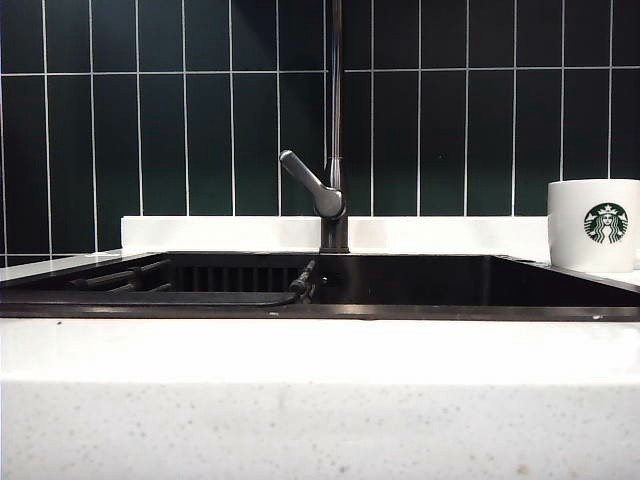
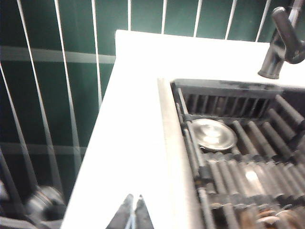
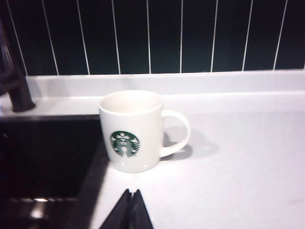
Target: Pick up the mug next to the sink, go to the faucet to get some water, pour the water into the sink, and finally put the mug back to its place.
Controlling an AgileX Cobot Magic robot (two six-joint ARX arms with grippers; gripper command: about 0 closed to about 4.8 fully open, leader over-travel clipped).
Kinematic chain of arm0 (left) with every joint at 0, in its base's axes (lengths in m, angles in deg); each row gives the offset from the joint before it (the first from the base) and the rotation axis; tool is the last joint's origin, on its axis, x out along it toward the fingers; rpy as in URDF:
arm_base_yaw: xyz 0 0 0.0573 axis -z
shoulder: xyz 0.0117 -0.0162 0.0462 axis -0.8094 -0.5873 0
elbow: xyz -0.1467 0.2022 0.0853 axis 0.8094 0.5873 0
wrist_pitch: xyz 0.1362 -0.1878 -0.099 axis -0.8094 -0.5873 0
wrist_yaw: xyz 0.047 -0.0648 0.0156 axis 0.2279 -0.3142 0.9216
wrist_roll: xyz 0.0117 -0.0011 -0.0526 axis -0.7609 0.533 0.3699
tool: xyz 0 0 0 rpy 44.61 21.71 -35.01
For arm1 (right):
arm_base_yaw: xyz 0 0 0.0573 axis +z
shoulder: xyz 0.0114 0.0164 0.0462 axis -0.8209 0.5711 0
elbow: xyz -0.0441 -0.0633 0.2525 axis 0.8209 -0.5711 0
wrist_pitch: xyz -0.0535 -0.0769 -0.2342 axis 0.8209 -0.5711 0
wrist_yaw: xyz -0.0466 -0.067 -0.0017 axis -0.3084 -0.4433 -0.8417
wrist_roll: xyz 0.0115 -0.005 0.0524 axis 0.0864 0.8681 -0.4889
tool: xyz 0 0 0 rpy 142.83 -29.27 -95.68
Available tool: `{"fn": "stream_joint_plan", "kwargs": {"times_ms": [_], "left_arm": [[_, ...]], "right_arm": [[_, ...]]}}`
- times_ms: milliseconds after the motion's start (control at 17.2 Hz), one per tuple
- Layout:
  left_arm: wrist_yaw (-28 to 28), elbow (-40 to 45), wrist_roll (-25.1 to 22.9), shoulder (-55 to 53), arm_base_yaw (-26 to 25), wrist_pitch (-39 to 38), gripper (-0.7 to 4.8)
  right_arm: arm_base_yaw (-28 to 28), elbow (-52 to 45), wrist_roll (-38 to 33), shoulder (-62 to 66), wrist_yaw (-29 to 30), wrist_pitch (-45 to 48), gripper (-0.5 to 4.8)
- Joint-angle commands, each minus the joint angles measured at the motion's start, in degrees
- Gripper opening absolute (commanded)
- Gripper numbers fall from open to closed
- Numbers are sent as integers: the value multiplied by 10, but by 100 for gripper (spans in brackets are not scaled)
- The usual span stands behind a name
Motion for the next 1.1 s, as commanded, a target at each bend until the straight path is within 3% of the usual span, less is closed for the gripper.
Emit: {"fn": "stream_joint_plan", "kwargs": {"times_ms": [58, 349, 523, 756, 930, 1105], "left_arm": [[-2, -3, 47, 0, 1, 5, -6], [-28, -90, 63, 0, 2, 3, -6], [-41, -183, 2, -25, 2, -48, -6], [-64, -278, -100, -126, 28, -55, -6], [-56, -315, -111, -197, 29, -22, -6], [-56, -318, -101, -251, 29, 27, -6]], "right_arm": [[0, 1, -35, -2, 2, 8, -2], [-1, 116, -40, 1, -20, -94, -3], [-1, 209, -31, 30, -57, -139, -3], [-1, 286, 60, 131, -76, -160, -3], [-1, 299, 137, 210, -141, -164, -2], [-1, 298, 135, 222, -146, -158, 5]]}}
